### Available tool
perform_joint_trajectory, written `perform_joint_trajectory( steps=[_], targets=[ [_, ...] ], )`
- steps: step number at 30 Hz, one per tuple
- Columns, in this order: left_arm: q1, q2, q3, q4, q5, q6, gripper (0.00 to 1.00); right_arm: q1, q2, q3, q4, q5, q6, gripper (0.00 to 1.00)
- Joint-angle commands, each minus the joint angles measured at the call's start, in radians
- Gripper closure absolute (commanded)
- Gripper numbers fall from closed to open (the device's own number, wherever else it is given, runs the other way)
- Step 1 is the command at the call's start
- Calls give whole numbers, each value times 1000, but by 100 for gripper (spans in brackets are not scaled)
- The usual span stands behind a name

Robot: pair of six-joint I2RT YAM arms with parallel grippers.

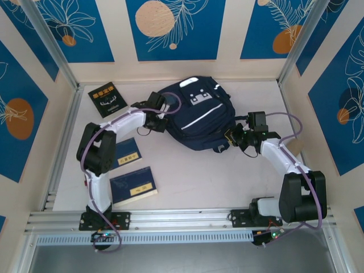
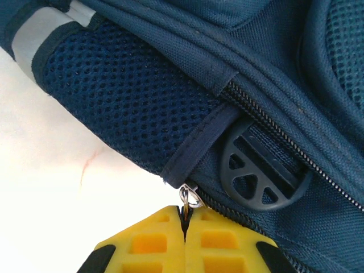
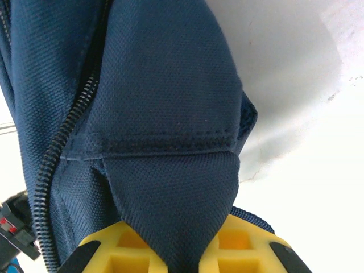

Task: Pack the student bag
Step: Unzip the student bag at the center of the table, then move the book to the center of the table.

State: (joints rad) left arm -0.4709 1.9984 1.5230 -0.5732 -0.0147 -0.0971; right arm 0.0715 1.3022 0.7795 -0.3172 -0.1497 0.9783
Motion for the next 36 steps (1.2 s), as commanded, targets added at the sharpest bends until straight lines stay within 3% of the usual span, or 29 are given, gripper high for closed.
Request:
perform_joint_trajectory(
  steps=[1, 5, 10, 15, 20, 25, 31, 36],
  targets=[
    [29, 56, 110, 39, 21, 17, 100, -5, 7, -11, 42, -8, 20, 94],
    [40, 136, 237, 10, 37, 2, 97, 32, 9, -32, 59, -28, 42, 86],
    [80, 161, 318, -17, 71, -83, 61, 85, -6, -45, -1, 38, 47, 48],
    [150, 47, 226, 1, 68, -162, 38, 134, -58, 4, -121, 226, -21, 26],
    [203, -108, 61, -27, -50, -218, 21, 210, -37, 99, -163, 307, -100, 20],
    [244, -289, -158, -102, -143, -327, 12, 329, 52, 216, -168, 328, -151, 18],
    [304, -464, -415, -140, -155, -399, 5, 418, 183, 317, -138, 267, -161, 18],
    [349, -520, -586, -88, -70, -412, 3, 457, 256, 357, -112, 232, -141, 18]
  ],
)
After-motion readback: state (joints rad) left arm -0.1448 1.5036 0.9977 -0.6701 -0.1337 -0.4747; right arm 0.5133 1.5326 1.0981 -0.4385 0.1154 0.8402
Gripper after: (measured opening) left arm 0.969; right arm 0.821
